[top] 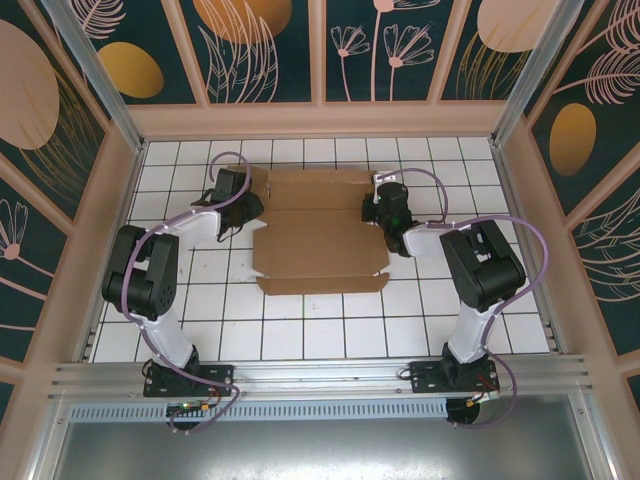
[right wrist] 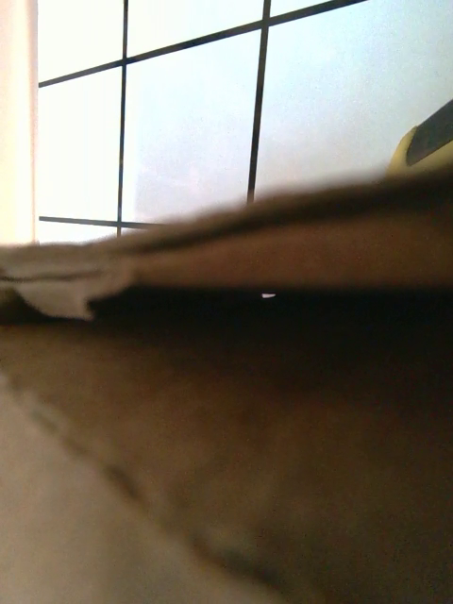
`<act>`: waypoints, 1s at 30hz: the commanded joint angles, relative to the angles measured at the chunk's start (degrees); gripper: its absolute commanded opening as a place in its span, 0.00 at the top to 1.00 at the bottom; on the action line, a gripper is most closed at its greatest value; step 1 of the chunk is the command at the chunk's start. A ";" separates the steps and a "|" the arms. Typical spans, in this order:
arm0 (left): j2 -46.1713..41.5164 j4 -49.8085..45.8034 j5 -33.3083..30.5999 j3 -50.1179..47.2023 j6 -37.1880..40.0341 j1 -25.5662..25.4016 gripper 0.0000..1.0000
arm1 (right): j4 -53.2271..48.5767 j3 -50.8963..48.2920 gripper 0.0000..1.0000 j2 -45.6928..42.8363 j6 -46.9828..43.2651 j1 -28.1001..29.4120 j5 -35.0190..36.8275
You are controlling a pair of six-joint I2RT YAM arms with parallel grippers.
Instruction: Fold the paper box
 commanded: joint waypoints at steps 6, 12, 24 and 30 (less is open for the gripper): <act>1.60 -1.68 1.47 1.07 1.12 0.26 0.68 | -3.75 0.27 1.00 1.45 0.48 -0.38 -1.52; 2.04 3.53 10.39 0.23 -1.09 -0.33 0.68 | -4.19 0.97 1.00 2.12 0.64 -0.30 -2.30; 6.90 4.03 11.67 3.04 -0.02 -5.52 0.73 | -5.60 2.24 1.00 2.90 0.85 -0.21 -3.19; 9.66 4.69 13.40 3.28 -0.78 -5.54 0.72 | -6.67 2.98 1.00 3.67 0.48 -0.56 -3.64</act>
